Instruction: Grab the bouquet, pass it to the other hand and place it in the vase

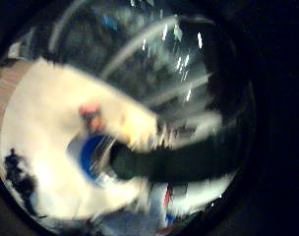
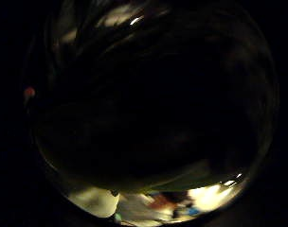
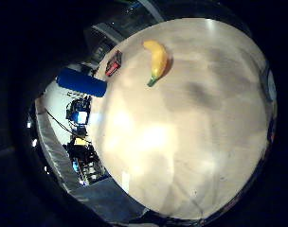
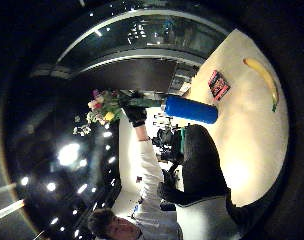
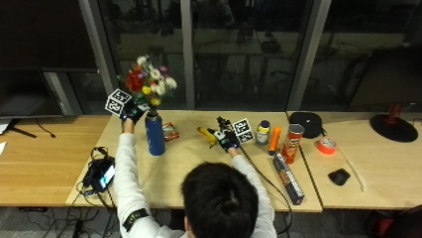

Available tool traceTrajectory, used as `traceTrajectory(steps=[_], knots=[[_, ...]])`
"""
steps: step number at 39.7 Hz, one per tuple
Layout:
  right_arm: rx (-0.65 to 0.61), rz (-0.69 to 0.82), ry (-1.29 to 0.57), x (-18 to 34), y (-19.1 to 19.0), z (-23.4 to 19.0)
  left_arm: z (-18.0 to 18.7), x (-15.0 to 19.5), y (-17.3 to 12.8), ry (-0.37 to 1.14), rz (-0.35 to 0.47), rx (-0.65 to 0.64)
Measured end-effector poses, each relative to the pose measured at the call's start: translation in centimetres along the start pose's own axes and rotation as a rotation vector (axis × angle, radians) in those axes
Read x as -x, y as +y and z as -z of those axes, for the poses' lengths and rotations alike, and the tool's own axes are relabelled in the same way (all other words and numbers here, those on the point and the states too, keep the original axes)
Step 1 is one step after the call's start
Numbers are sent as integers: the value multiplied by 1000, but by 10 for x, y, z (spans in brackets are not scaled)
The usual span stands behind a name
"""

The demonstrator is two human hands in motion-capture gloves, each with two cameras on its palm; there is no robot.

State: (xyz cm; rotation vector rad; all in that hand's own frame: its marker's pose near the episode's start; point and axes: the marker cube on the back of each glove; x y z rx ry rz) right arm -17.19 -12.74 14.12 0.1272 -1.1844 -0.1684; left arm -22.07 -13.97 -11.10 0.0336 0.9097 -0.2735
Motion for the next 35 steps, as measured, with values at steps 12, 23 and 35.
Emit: traceTrajectory(steps=[12, 23, 35], knots=[[53, -39, -31, -21, 22, -3, 13, 100, 81, -225, 387, 351], [25, 61, 7, -31, 31, 16, 36, 129, 75, -471, 450, 160], [207, 17, 111, -28, 54, 0, -21, 120, 116, -662, 454, 472]])
